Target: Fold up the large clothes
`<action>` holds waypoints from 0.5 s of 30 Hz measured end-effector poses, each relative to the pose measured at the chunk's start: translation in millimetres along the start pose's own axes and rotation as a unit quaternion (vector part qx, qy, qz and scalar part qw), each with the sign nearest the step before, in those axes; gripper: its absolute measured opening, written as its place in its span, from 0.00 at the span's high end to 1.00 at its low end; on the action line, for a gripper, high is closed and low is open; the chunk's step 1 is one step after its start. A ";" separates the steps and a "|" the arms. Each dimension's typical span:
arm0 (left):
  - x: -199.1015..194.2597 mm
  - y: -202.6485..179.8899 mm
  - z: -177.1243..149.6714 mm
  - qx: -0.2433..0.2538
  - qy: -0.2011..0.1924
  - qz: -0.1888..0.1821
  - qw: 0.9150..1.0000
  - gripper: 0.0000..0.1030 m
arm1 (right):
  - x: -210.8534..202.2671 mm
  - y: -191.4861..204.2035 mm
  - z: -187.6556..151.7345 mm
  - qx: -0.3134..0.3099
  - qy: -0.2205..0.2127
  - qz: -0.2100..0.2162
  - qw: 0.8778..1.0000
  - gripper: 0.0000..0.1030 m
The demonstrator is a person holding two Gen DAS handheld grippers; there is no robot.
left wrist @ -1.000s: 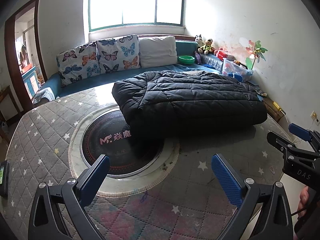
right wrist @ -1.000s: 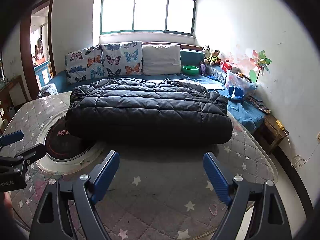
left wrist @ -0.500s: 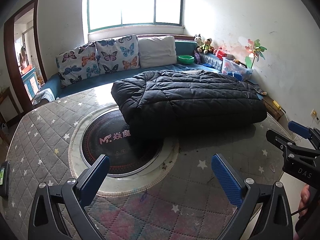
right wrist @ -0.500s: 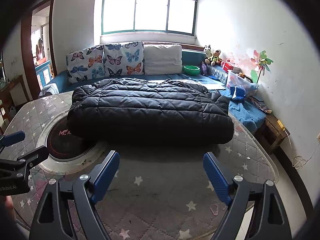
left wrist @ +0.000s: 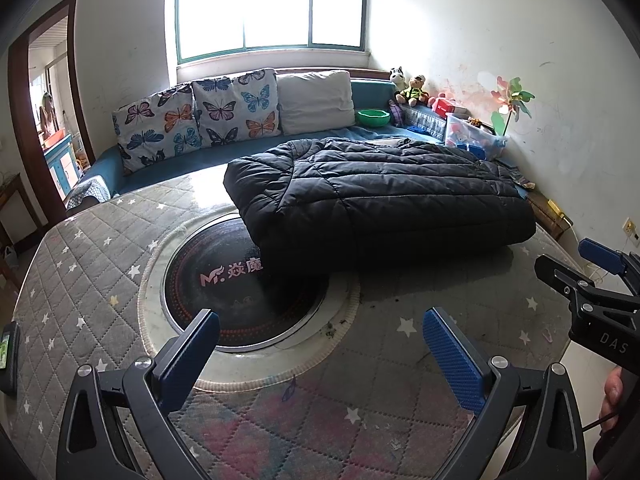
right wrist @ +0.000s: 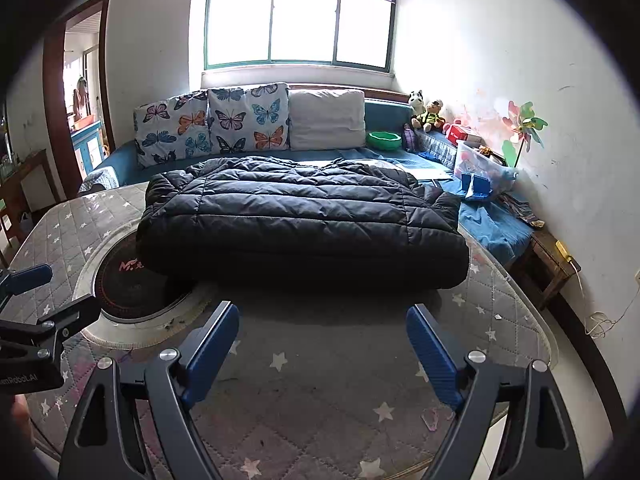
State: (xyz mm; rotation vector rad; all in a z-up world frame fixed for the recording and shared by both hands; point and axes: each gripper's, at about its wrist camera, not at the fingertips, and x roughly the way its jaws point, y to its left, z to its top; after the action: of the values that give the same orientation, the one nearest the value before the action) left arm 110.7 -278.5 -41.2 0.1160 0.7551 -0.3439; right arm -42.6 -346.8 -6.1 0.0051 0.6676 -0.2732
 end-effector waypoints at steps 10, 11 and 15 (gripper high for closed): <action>2.2 0.6 -0.9 0.001 0.002 0.000 1.000 0.00 | 0.4 0.4 0.2 0.000 0.001 0.002 1.000 0.09; 1.9 0.6 -0.9 0.002 0.002 -0.001 1.000 0.00 | 0.3 1.3 0.6 -0.001 0.001 0.002 1.000 0.09; 3.2 0.5 -0.7 0.003 0.002 0.000 1.000 0.00 | -0.5 1.9 0.4 0.000 0.001 0.001 1.000 0.09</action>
State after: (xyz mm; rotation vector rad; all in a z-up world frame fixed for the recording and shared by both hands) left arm 112.6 -278.7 -43.9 0.1219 0.7587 -0.3449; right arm -42.3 -344.9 -5.6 0.0068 0.6696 -0.2712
